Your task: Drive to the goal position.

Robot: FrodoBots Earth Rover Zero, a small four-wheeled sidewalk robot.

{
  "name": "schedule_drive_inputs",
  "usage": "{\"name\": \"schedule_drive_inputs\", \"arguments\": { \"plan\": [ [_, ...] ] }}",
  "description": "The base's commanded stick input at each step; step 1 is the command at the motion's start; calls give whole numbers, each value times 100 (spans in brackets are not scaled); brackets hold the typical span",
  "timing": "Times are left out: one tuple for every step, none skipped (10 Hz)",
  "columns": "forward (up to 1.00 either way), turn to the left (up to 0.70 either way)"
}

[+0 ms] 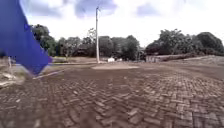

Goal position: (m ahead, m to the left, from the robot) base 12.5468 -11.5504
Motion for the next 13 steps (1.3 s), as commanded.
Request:
{"name": "schedule_drive_inputs", "arguments": {
  "plan": [
    [70,0],
    [70,-16],
    [70,-27],
    [70,-8],
    [70,0],
    [70,0],
    [70,0],
    [70,0],
    [70,0],
    [70,0],
    [70,0],
    [70,0],
    [70,0]
  ]
}}
